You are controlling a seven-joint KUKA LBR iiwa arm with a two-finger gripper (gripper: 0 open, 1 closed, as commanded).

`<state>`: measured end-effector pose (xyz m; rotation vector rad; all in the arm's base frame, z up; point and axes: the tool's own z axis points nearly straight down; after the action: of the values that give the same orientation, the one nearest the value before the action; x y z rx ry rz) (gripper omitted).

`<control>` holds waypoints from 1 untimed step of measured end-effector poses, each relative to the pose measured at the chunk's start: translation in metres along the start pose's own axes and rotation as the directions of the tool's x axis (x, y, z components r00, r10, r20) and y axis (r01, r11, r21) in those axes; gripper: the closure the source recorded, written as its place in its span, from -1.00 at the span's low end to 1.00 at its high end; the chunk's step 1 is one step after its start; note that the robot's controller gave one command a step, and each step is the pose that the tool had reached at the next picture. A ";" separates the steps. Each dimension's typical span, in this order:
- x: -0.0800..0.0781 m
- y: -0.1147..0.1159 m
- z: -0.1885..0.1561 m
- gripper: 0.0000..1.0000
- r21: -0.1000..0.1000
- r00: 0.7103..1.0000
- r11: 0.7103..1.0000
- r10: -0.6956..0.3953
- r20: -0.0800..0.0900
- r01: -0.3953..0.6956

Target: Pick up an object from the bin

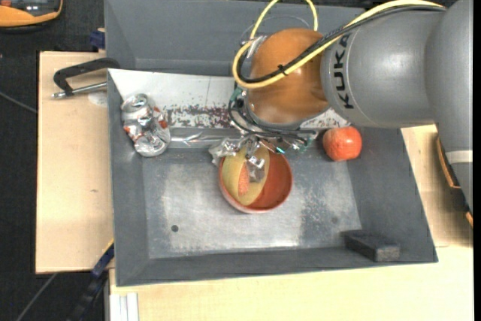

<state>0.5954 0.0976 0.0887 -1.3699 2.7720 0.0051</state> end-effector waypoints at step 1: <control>0.000 0.000 0.000 1.00 0.000 1.000 1.000 0.000 0.000 0.000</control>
Offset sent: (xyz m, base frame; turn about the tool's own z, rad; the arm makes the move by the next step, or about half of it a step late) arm 0.0000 0.0000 0.0000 0.0000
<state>0.5954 0.0976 0.0887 -1.3700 2.7719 0.0052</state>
